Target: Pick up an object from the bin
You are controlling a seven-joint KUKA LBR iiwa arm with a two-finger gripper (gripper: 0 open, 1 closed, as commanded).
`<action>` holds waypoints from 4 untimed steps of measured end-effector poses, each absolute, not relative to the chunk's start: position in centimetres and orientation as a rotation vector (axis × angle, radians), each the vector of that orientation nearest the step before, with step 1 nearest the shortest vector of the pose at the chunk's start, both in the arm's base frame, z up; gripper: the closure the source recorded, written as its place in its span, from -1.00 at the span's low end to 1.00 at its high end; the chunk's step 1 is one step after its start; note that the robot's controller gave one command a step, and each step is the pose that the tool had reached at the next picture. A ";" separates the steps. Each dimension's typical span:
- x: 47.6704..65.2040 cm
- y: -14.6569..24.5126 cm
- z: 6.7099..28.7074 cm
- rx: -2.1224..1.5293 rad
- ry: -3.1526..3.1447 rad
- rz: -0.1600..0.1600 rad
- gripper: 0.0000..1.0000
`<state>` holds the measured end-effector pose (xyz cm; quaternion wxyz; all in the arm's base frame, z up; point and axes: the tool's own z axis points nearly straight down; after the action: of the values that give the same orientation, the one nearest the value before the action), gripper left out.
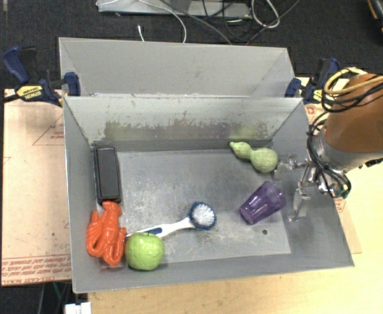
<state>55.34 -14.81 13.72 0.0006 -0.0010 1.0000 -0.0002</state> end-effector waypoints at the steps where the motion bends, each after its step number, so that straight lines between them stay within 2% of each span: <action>1: 55.3 -14.8 13.7 -0.003 3.140 -0.001 -1.00; 2: 52.8 -13.2 9.8 0.106 3.142 0.003 -1.00; 3: 56.8 -12.5 7.1 -0.404 3.105 -0.003 -1.00; 4: 53.8 -11.5 8.7 0.179 3.136 0.003 1.00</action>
Offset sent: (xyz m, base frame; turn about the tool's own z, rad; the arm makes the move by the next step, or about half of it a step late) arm -0.0245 0.0143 -0.0375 0.0703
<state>53.76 -11.49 8.74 0.0005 0.0571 0.9984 0.0010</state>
